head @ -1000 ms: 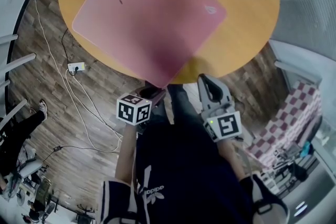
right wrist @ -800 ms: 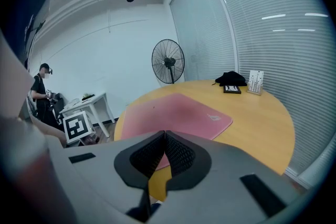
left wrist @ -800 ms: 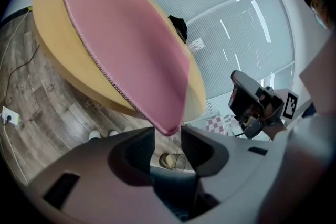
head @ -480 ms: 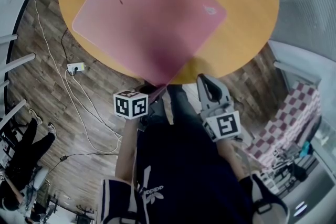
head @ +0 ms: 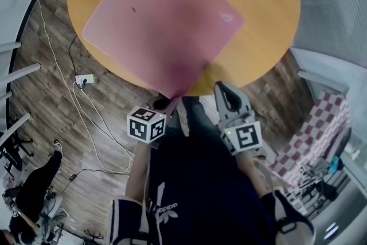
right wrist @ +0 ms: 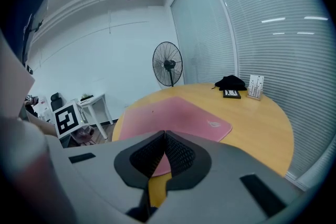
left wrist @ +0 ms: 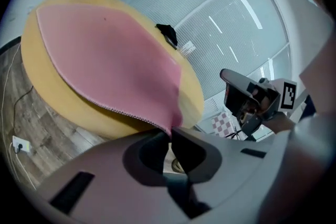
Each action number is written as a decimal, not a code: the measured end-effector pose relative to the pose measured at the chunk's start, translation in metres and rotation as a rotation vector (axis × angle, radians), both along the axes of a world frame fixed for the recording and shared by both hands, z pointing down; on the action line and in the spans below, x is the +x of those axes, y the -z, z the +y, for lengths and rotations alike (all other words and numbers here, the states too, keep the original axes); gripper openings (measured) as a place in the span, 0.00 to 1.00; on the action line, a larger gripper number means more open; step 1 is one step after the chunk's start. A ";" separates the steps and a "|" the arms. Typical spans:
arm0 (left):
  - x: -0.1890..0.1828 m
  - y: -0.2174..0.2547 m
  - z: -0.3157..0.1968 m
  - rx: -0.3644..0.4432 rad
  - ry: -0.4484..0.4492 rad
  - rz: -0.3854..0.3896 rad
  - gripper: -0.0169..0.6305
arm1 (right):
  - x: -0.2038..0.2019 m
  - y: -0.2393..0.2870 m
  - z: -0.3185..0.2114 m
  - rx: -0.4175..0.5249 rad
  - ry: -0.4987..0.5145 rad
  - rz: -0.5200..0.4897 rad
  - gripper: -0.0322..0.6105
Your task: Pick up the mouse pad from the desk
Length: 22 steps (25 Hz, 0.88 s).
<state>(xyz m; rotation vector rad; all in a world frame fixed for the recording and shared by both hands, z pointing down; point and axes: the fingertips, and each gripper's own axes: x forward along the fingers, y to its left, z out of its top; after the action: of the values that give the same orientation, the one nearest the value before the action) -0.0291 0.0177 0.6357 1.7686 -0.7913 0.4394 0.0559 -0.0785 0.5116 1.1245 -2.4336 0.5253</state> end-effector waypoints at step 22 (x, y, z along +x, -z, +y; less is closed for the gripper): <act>-0.038 0.095 -0.125 0.459 0.173 -0.170 0.05 | -0.011 0.065 -0.064 0.195 0.005 -0.081 0.06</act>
<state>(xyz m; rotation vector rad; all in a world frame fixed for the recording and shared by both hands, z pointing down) -0.0672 -0.1072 0.5408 2.0773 -1.2308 0.3103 0.0446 -0.1427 0.4465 1.1942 -2.6029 0.3428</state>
